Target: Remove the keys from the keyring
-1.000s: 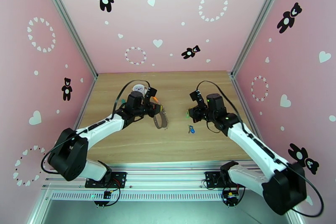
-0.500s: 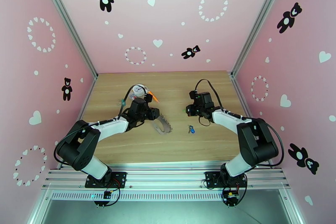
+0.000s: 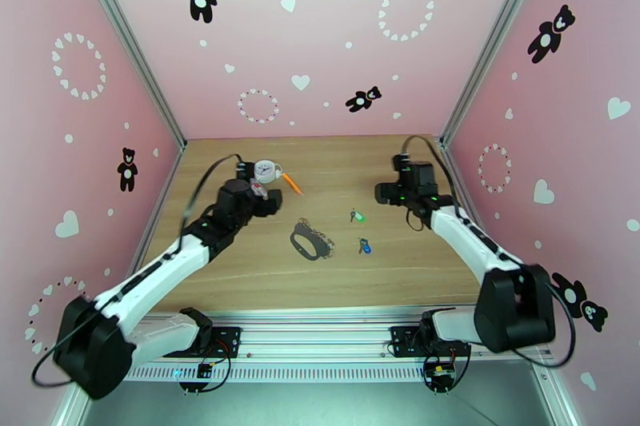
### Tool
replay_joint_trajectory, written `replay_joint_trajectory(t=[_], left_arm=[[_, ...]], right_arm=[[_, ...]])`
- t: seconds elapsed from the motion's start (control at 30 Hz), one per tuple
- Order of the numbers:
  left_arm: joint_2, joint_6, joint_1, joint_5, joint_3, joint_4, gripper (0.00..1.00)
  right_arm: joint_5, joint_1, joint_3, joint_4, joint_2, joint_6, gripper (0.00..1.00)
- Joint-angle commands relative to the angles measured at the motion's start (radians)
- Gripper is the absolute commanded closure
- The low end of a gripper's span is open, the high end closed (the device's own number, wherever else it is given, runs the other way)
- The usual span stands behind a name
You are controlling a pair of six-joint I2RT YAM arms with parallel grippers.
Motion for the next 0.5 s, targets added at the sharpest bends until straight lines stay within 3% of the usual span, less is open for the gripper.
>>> replay_joint_trajectory(t=[0.0,0.07,0.17,0.27,0.43,0.47], left_arm=[[-0.020,0.141,0.151,-0.249,-0.126,0.044,0.01],[-0.022,0.169,0.231,-0.228,-0.226,0.196,0.01],[-0.003,0.209,0.316,-0.021,-0.417,0.555,0.02],[0.123,0.235,0.327,0.079,-0.536,0.912,0.01],[0.409,0.268,0.332,0.174,-0.509,1.161,0.02],[0.459,0.271,0.336,0.191,-0.495,1.189,0.01]], right_arm=[[0.092,-0.035,-0.186,0.206,-0.044,-0.041,0.01],[0.098,-0.038,-0.293,0.375,-0.040,-0.051,0.01],[0.030,-0.039,-0.368,0.577,0.016,-0.105,0.01],[-0.008,-0.041,-0.434,0.793,0.046,-0.141,0.01],[-0.228,-0.059,-0.474,1.077,0.256,-0.170,0.01],[-0.228,-0.057,-0.454,1.064,0.265,-0.169,0.01]])
